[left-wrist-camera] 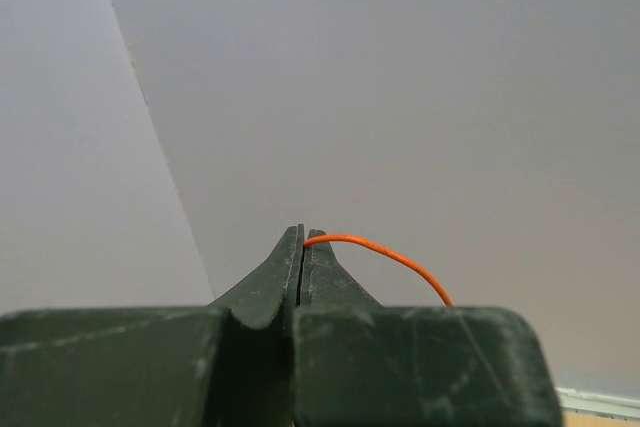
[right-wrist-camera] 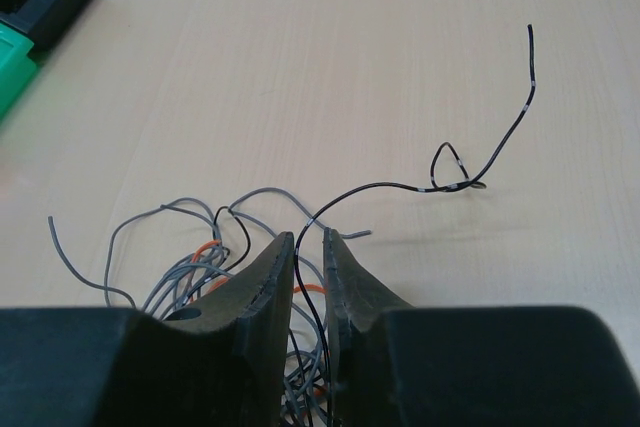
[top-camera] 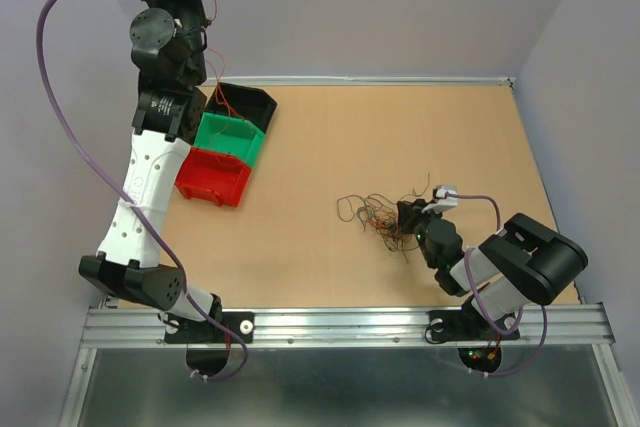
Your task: Untangle the cables
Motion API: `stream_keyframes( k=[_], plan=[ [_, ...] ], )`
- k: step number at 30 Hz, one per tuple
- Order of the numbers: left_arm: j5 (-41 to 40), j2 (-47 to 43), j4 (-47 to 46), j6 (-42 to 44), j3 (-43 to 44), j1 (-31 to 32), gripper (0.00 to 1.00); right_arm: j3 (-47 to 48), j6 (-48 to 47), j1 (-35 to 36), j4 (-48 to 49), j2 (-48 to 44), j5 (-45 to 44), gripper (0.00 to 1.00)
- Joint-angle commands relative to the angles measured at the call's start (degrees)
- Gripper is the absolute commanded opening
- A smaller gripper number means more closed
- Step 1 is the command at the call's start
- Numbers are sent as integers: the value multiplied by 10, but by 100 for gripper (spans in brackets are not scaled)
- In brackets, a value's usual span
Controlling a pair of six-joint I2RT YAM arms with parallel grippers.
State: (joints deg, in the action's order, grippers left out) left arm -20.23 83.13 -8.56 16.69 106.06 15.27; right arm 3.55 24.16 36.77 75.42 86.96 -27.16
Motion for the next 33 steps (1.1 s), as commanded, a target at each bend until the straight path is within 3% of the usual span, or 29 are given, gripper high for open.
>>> stream_keyframes(
  k=[1, 10, 21, 33],
  plan=[
    [-23, 2, -33, 12, 34, -1, 0, -17, -3, -2, 114, -11, 3, 24],
    [-38, 35, -42, 22, 28, -5, 0, -21, -9, -2, 112, -19, 22, 24],
    [-2, -2, -100, -2, -92, -43, 0, -13, -4, -1, 112, -3, 32, 24],
    [11, -4, -102, -3, -99, -88, 0, -11, -2, -1, 111, -3, 40, 24]
  ],
)
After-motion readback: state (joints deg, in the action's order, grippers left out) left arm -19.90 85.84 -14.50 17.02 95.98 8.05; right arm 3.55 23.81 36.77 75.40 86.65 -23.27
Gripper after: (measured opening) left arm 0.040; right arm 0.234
